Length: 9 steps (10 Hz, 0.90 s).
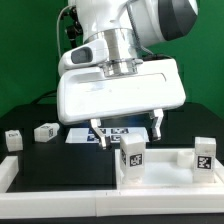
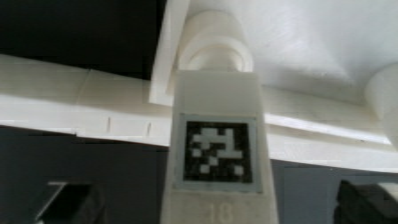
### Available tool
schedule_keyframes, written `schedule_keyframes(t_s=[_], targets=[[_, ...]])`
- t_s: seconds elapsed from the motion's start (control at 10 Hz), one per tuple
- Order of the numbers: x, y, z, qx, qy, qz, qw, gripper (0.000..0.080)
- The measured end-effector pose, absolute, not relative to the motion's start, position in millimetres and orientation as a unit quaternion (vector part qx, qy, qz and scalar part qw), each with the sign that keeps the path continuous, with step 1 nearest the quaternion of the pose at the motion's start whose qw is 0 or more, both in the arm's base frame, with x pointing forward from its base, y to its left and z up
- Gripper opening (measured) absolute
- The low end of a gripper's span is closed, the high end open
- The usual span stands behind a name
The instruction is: Assemble square table
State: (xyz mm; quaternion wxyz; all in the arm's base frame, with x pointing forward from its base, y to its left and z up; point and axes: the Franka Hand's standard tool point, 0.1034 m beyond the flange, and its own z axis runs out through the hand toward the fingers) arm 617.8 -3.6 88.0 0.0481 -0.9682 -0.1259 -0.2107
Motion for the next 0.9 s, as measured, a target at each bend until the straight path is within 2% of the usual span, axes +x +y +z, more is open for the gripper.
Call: schedule_keyframes(t_s=[0.2, 0.3, 0.5, 0.9], targets=[[629.2, 3.3, 95.3, -0.973, -0.123, -0.178, 0.076, 0.0648], [637.5, -0.4, 99.5, -0.973, -0.121, -0.183, 0.075, 0.0648], [634.5, 16.0, 99.1, -0.982, -0.109, -0.112, 0.108, 0.0648], [627.1, 8.7, 92.5, -0.982, -0.141, 0.007, 0.129, 0.0648]])
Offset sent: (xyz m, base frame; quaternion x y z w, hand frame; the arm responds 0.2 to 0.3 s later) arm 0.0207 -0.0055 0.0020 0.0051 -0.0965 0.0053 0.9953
